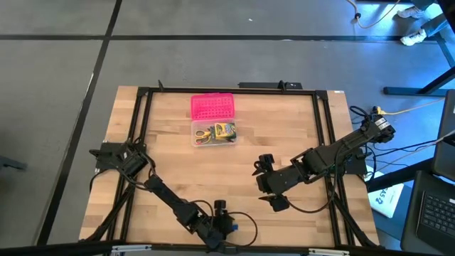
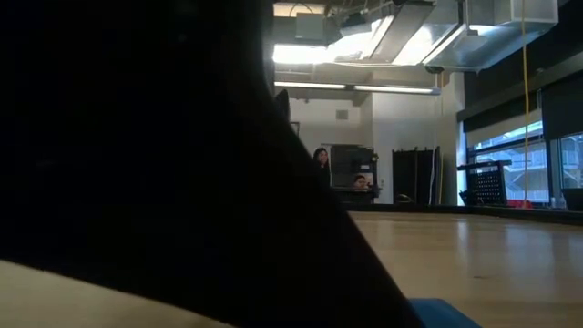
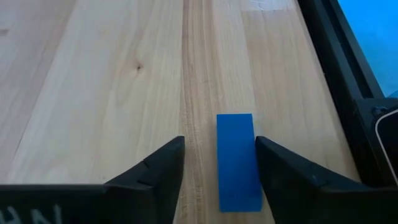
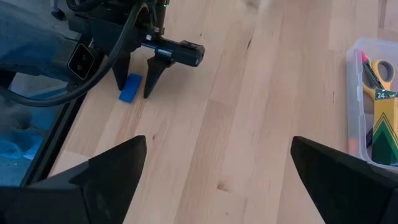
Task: Pack school essentials
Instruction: Put the blue eraser into the pink supply box
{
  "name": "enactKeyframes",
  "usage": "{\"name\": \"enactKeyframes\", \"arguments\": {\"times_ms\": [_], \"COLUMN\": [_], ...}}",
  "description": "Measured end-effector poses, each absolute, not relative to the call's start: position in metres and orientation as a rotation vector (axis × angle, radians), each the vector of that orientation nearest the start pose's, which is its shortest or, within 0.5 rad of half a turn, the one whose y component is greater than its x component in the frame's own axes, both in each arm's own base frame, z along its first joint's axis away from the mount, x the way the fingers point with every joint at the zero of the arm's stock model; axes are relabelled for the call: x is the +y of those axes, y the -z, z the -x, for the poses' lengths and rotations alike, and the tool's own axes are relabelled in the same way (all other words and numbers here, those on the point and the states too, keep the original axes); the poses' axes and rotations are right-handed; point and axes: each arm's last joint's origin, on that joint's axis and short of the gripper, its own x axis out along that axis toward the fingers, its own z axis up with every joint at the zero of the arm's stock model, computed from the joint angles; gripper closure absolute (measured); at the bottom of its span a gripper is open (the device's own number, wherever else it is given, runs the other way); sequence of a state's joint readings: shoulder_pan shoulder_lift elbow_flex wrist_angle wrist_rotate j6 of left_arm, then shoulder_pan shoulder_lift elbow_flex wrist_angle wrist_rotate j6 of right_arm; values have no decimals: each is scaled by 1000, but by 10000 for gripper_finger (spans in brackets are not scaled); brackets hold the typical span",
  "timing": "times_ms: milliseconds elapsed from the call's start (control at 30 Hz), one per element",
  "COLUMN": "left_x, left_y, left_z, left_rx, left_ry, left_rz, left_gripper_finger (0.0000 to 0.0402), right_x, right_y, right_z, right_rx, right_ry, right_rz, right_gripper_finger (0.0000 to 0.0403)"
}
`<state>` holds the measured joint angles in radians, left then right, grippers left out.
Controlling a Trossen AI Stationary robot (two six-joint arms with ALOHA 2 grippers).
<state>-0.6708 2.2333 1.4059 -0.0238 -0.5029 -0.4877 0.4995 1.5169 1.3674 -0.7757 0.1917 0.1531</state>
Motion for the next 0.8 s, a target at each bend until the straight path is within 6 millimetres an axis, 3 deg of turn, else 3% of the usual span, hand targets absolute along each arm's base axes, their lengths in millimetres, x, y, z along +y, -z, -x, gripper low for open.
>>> {"name": "enactKeyframes", "arguments": {"times_ms": [800], "left_x": [-270], "left_y": [-102], "left_z": [-364], "left_rx": [744], "left_ry": [-2], "left_rz": [21], "left_gripper_finger": [275], "right_x": [146], "right_y": [-313], "right_z": [-279], "right_rx": [890], "right_ry": [-217], "right_rz": [172], "right_gripper_finger": [4]}}
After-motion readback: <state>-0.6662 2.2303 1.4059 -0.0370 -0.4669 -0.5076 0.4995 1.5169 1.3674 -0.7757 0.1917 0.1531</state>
